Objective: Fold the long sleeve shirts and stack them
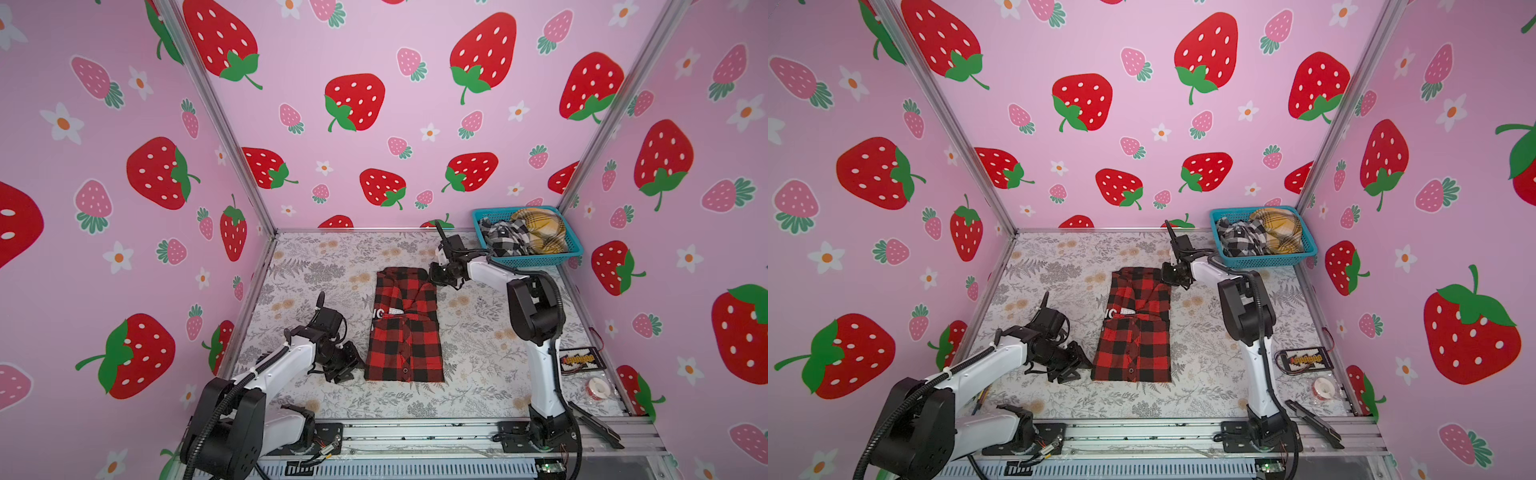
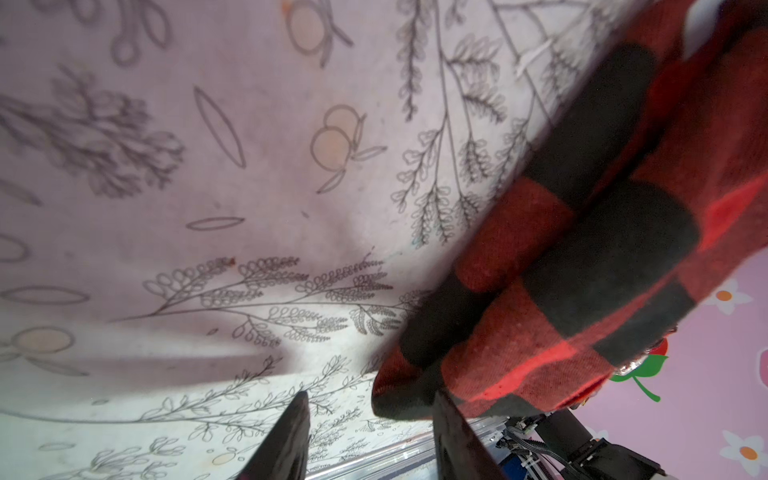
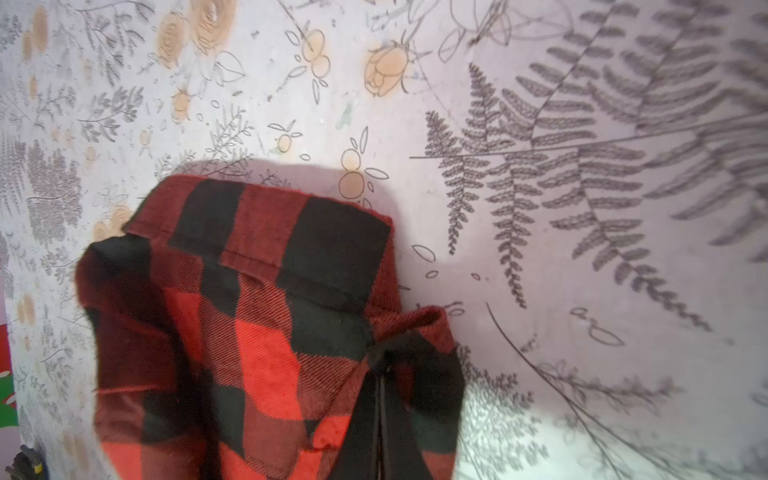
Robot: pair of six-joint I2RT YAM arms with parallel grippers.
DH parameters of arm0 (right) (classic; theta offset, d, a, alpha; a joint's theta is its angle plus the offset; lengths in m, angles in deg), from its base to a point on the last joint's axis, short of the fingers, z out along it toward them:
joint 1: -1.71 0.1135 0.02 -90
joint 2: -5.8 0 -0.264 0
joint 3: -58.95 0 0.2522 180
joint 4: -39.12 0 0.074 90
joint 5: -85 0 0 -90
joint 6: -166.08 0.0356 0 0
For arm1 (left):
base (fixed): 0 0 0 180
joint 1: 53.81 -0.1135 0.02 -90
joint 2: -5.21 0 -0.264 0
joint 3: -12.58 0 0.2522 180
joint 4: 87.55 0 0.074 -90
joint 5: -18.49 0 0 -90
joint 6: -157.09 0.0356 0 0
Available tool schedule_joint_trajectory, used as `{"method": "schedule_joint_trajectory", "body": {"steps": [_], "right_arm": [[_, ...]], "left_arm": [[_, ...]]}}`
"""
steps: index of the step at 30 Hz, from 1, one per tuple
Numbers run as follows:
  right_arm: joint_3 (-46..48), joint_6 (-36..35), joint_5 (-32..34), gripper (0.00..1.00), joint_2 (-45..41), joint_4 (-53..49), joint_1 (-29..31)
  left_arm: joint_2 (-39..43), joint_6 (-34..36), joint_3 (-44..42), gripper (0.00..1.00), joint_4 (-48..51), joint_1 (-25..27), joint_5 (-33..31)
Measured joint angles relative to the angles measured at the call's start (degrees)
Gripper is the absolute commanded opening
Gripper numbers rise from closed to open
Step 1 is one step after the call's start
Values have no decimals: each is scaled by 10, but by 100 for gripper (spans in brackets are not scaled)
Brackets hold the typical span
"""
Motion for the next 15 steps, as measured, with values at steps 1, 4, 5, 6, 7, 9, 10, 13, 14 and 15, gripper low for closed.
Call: {"method": "schedule_joint_trajectory", "body": {"steps": [1,4,5,6,7,9,10,13,14,15], "right_arm": [[-1,4,0,9,6,0,0],[-10,15,0,25,8,-2,0],[-14,15,0,29,8,-3,0],[-17,15,-1,34,8,-4,0],[-19,17,0,38,8,-5,0],[-26,12,-4,49,8,-9,3],[-29,14,-5,51,7,-10,4],[-42,7,-7,51,-5,-26,13],[-45,5,-7,51,-16,-35,17],[-47,2,-5,55,-30,-42,23]], "left_arm": [[0,0,0,49,0,0,0],[0,1,-2,50,0,0,4],[1,1,-3,50,0,0,4],[1,1,-3,51,0,0,4],[2,2,-3,52,0,0,4],[5,2,-3,54,1,-1,6],[8,1,-3,55,1,-1,6],[24,2,-3,58,2,-1,9],[33,2,-3,59,3,-1,9],[45,2,-3,60,5,-1,9]]}}
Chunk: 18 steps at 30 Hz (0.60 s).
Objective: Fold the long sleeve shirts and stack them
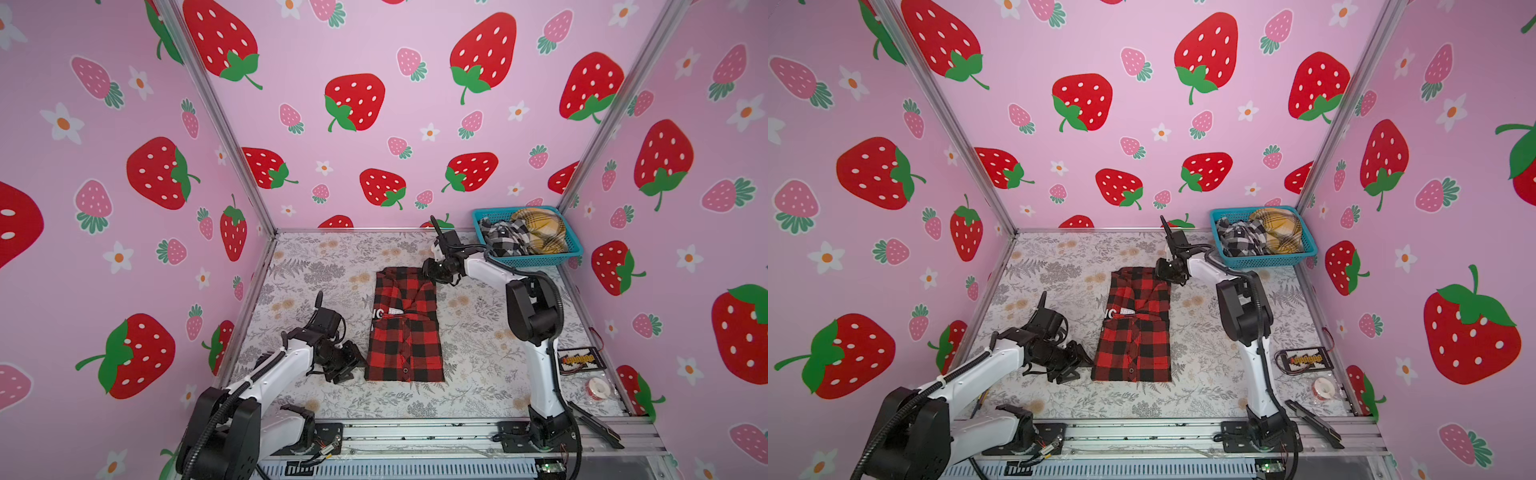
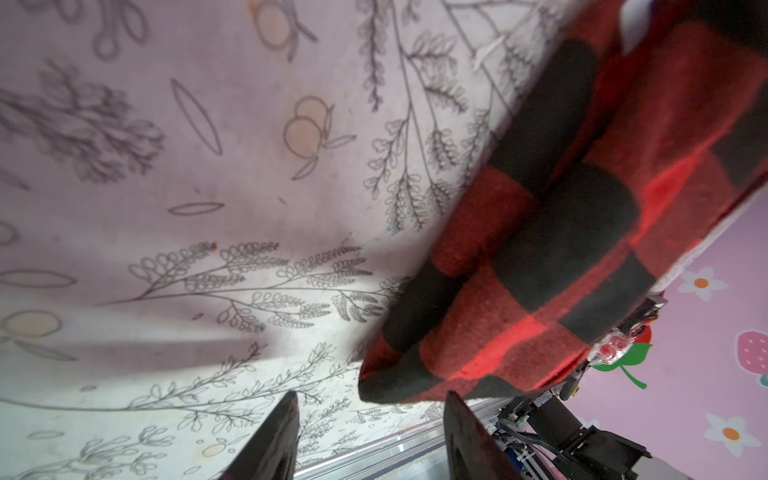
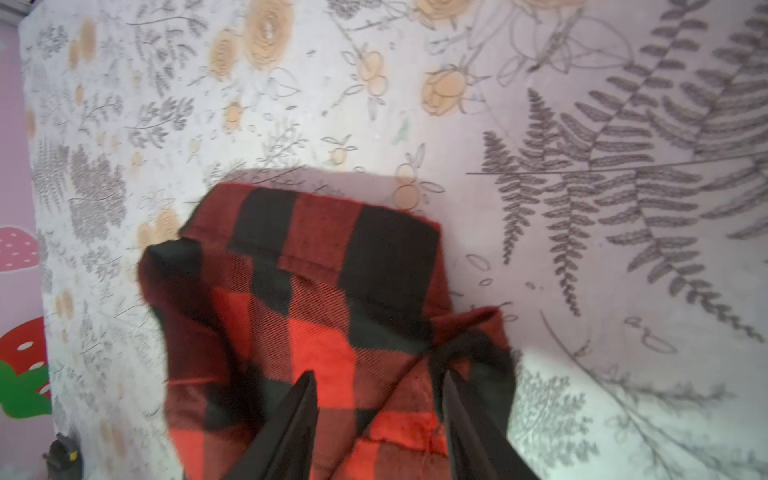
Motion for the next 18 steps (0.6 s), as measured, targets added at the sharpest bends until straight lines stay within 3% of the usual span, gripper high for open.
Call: {"method": "schedule_joint_trajectory", "body": {"steps": [2,9,13,18], "right_arm": [[0,-4,3,55,-38,-11,12],[13,-13,0,34,-154,10,62],[8,-19,-13,24,-117,26,94],[-39,-18,-24,20,-2,21,117]], "left_arm": [[24,0,0,59,7,0,-1],[60,-5,9,50,21,0,-2],[48,-10,10,48,20,0,1],[45,-14,6,48,11,0,5]]}}
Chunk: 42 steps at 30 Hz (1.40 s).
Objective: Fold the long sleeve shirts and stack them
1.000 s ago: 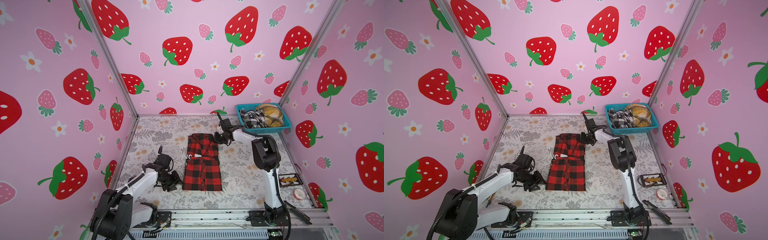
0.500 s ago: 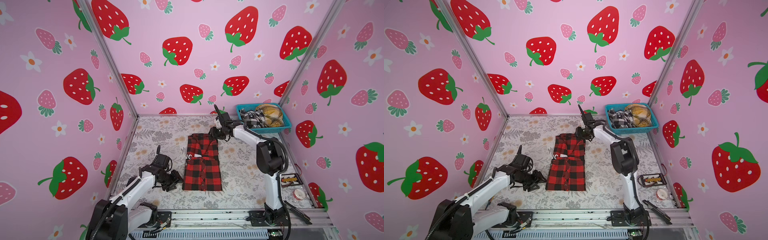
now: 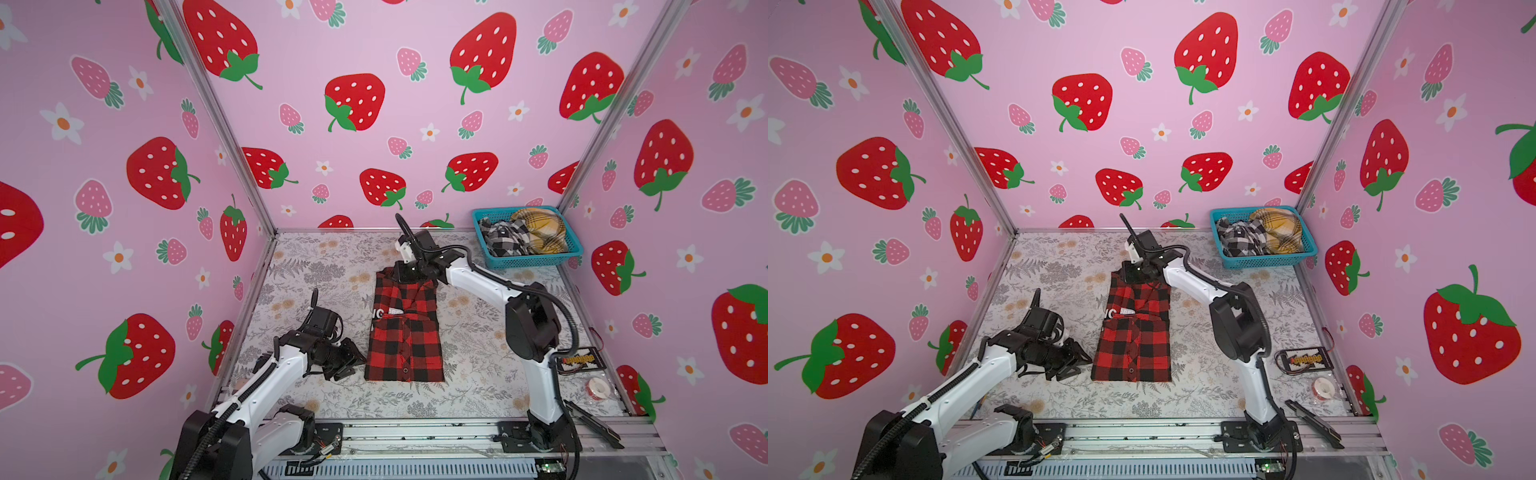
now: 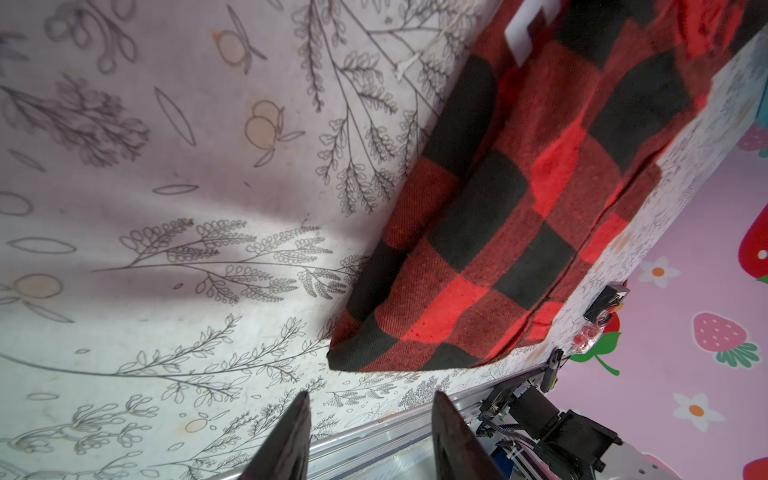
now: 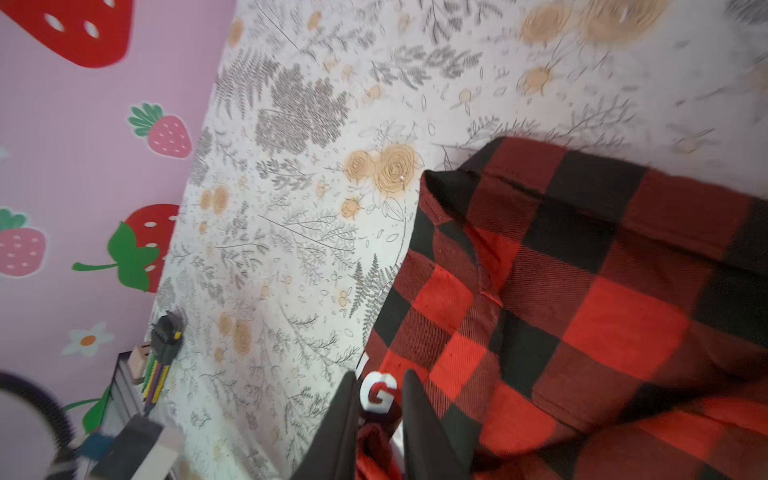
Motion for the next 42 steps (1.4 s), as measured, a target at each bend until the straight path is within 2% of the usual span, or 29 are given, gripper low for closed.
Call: {"method": "schedule_joint_trajectory", "body": {"steps": [9,12,19,23,26,30,31,36,42], "right_arm": [[-84,0,8,14,142,-24,-18],[-98,-1,-2,14,150,-21,-25],[-102,0,-21,23,143,-28,-25],[-128,1,-28,33,120,-53,-19],[-120,-1,-24,42,59,-64,-13],[-2,0,0,48,-107,-44,6],[40,4,4,49,-153,-35,11],[311,42,32,50,-379,19,31],[567,109,66,53,-506,27,47]], "left_arm": [[-7,-8,-19,47,-11,0,5],[-7,-10,-23,47,-15,0,5],[-6,-13,-34,48,-15,0,9],[7,-16,-34,59,-15,0,10],[25,-16,-34,70,-12,0,11],[54,-16,-33,84,-8,0,8],[58,-16,-32,83,-7,0,8],[38,-15,-24,76,-3,0,2],[-8,-19,-24,62,-35,0,15]]}}
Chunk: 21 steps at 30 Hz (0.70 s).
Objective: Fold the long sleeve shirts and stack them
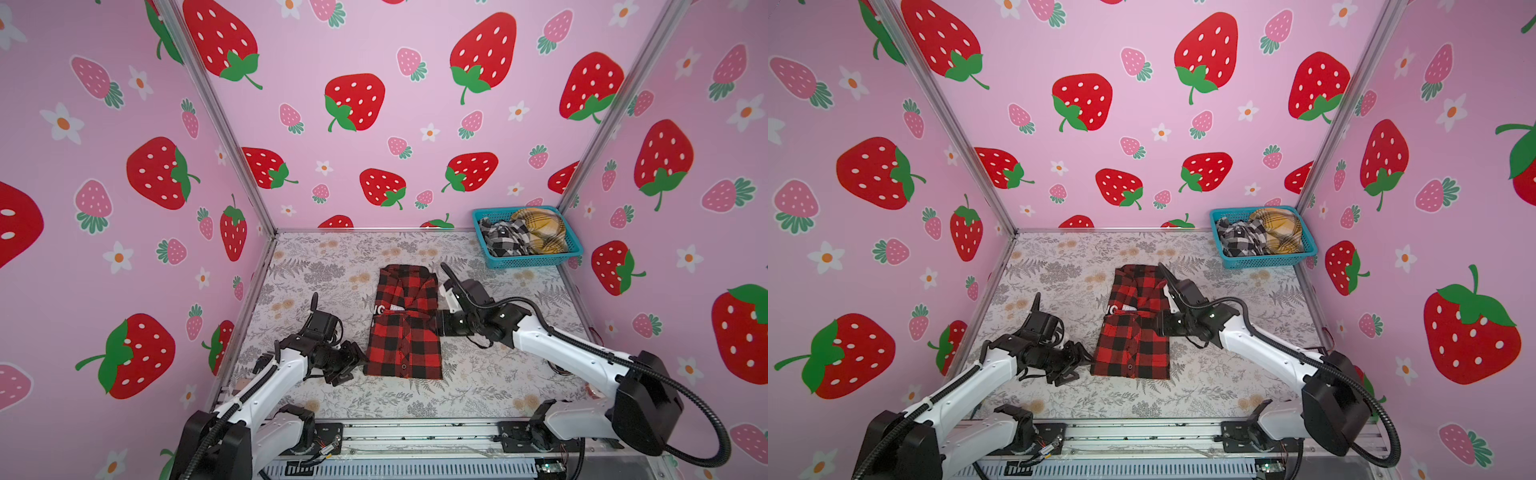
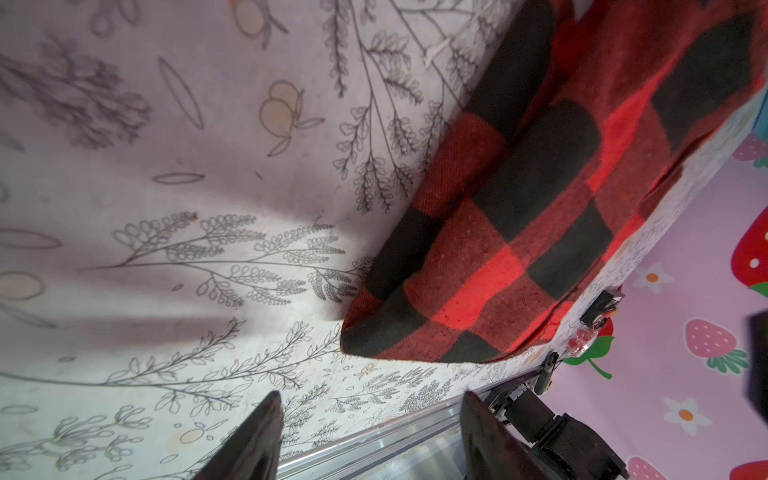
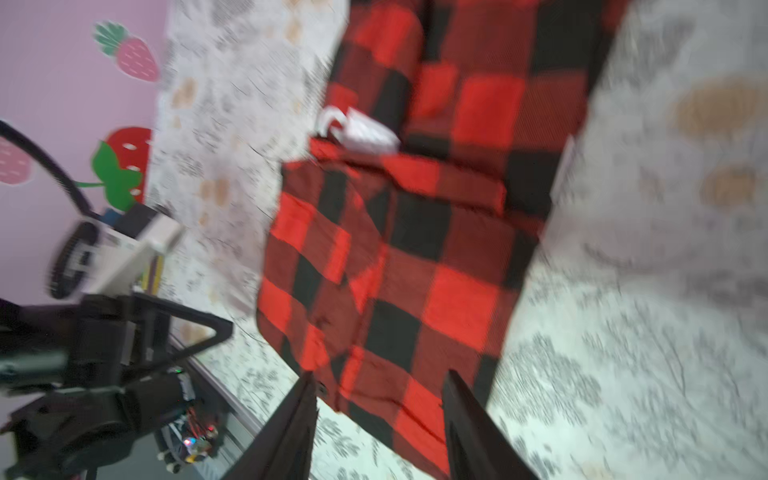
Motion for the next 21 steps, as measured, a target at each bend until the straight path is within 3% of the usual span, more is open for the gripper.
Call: {"method": "schedule_joint_trajectory", "body": {"steps": [2,7,14,21], "right_arm": [[68,28,-2,58,-38,7,5],[171,87,-36,60,-101,56,7],[245,158,-75,59,-100,145,7],[256,199,-98,54,-56,211,10]], "left_arm": [[-13,-6,0,65,-18,0,6],[-31,-8,-1,70,-33,0,12],[-47,-6,-2,72,-30,-1,8],[-49,-7,-5,70,-32,-1,8]]}}
